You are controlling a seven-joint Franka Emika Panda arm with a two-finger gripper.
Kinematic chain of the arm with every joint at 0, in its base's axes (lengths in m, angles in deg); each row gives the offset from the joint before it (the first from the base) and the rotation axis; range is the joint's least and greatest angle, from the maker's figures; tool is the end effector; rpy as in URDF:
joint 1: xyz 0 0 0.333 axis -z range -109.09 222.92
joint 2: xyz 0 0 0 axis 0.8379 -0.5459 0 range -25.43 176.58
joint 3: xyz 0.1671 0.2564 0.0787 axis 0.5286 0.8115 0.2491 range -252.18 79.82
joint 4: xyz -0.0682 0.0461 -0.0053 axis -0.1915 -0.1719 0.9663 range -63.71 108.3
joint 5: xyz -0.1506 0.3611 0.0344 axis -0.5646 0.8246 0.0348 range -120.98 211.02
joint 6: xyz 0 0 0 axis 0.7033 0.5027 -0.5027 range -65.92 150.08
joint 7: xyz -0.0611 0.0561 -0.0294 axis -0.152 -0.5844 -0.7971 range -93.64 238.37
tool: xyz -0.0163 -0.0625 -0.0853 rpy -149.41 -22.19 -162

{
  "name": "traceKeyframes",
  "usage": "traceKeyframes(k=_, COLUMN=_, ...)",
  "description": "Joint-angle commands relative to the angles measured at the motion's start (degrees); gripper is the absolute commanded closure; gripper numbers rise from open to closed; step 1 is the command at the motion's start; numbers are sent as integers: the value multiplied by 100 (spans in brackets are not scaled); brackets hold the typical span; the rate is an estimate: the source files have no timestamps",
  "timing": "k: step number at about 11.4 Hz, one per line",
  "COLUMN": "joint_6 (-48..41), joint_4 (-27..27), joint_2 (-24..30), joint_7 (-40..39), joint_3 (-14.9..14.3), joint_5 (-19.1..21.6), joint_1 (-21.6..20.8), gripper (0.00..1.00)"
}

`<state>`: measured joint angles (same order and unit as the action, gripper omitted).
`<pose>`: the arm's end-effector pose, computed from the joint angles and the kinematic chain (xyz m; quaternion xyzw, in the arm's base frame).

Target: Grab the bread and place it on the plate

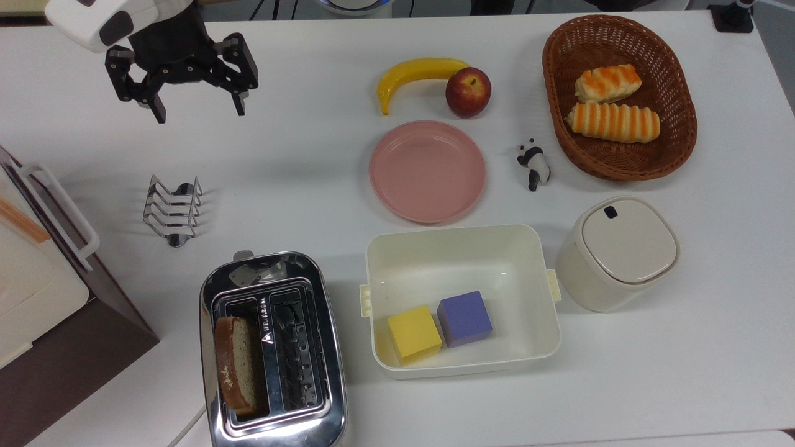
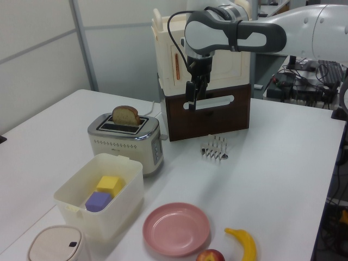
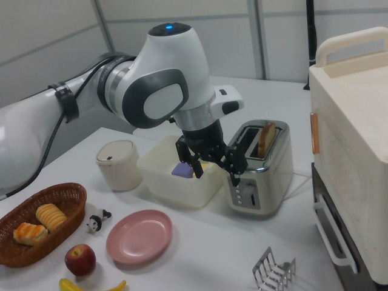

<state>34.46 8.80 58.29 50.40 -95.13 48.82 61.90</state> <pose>0.6442 -0.1376 0.5713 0.9962 0.0708 0.0511 0.0061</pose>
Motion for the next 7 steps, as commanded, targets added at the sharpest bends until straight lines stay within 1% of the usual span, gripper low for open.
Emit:
traceKeyframes(k=1, joint_6=-138, joint_4=181, joint_2=252, joint_7=-27, joint_3=-28, joint_5=-81, joint_1=54, gripper=0)
traceKeyframes(k=3, joint_6=-138, joint_4=181, joint_2=261, joint_7=-360, joint_3=-28, joint_5=-107, joint_1=55, gripper=0)
traceKeyframes(k=7, joint_6=-393, joint_4=181, joint_2=261, joint_7=-247, joint_3=-28, joint_5=-98, joint_1=64, gripper=0)
